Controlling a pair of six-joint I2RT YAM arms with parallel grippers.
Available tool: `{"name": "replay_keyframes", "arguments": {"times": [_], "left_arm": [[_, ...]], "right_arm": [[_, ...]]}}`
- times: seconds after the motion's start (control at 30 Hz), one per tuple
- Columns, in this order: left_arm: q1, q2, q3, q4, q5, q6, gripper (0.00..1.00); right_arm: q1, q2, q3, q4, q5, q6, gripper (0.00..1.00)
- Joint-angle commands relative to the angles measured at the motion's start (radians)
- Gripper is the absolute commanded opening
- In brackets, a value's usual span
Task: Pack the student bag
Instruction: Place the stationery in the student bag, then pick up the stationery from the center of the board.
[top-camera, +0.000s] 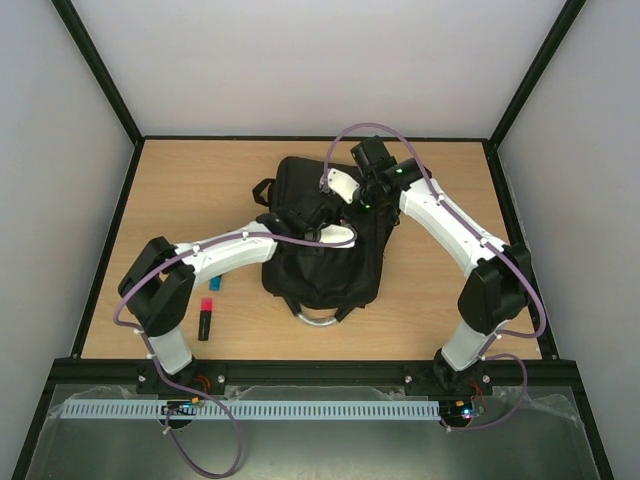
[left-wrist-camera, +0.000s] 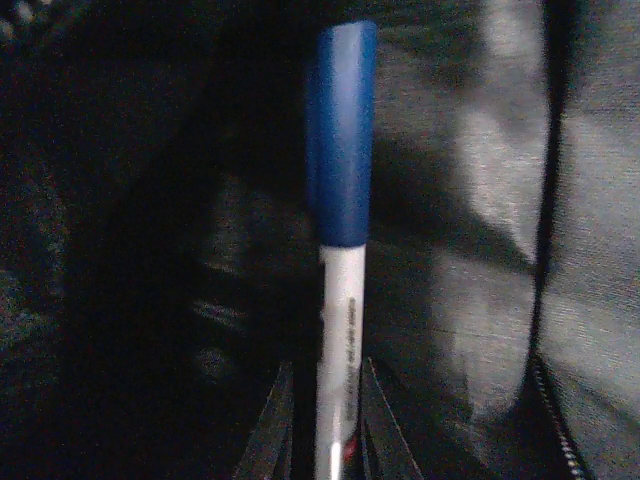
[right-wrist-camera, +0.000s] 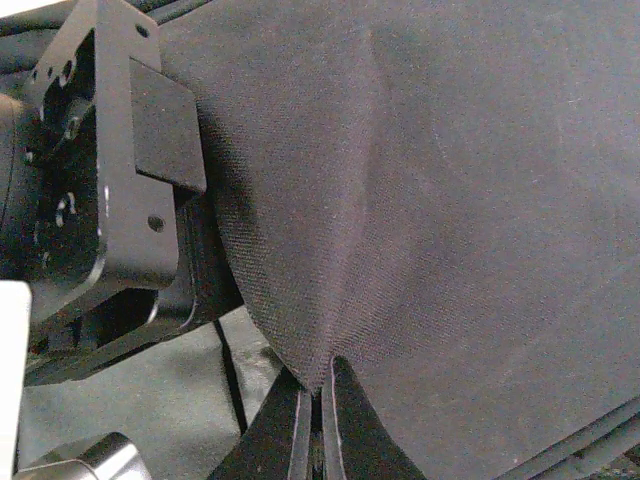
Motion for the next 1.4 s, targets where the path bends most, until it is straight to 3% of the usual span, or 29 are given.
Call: {"name": "replay_keyframes", "arguments": {"times": [0.0,0.23,0.47,0.6,0.77,1.03,1.37], "left_arm": [[0.021,0.081,0.117,0.096,-0.209,-0.123,0.25],[0.021,0.012,0.105,0.064,-0.118,-0.157,0.36],[0.022,-0.153,0.093,-0.071,0.13,-0.202,0.38],[0.021,-0.252,0.026,-0.149,0.242,-0.147,0.46],[0.036,-0.338,-0.056,-0.263,0.25,-0.115,0.46],[0.12,-0.507,-0.232,-0.269,0.164,-0.297,0.47],[0.332,-0.461,-0.25,-0.255,0.173,-0.557,0.5]], "right_arm": [[0.025,-0.067,0.033,-0.047,-0.098,0.01,0.01],[0.025,-0.069,0.021,-0.037,-0.08,0.017,0.01],[0.025,-0.065,-0.029,-0.004,-0.043,0.041,0.01],[0.024,-0.05,-0.051,0.009,-0.043,0.056,0.01],[0.025,-0.032,-0.079,0.017,-0.041,0.058,0.01],[0.025,-0.029,-0.159,0.031,-0.051,0.057,0.01],[0.025,-0.011,-0.296,0.036,-0.141,0.084,0.01]]}}
